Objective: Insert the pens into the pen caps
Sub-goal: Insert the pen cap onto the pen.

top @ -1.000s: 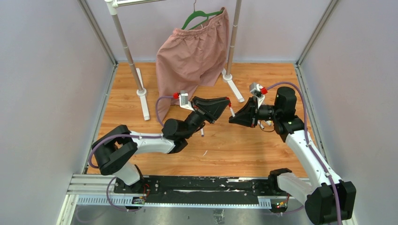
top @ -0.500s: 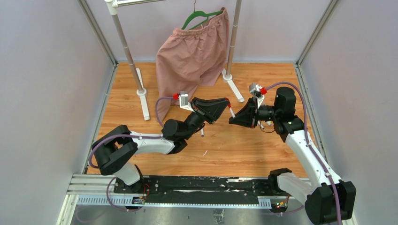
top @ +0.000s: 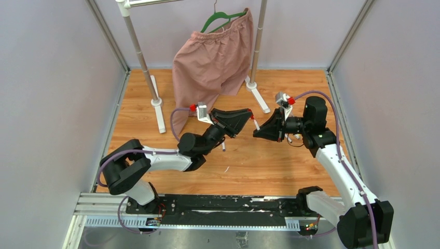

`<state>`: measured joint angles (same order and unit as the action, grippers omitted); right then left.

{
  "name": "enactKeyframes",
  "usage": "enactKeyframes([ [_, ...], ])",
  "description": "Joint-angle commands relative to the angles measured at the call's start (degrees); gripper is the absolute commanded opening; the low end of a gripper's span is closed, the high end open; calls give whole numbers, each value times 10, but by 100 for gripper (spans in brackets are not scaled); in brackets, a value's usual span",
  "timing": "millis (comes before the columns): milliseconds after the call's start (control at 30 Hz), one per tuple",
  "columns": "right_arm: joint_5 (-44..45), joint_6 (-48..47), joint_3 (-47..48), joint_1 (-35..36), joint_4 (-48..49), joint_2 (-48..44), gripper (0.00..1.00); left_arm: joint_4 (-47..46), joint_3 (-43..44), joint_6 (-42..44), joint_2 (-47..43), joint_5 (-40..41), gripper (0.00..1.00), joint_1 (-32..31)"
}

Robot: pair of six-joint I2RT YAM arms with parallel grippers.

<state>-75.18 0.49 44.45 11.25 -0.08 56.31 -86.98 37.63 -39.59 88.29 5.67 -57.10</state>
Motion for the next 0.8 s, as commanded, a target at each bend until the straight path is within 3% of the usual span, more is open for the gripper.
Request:
enactKeyframes([
  [0,-16,-18,21,2,4,-13,0,-25,-13,24,-16,13,0,-4],
  [767,-10,-12,6,4,23,-10,0,-26,2,1,-10,11,0,-4],
])
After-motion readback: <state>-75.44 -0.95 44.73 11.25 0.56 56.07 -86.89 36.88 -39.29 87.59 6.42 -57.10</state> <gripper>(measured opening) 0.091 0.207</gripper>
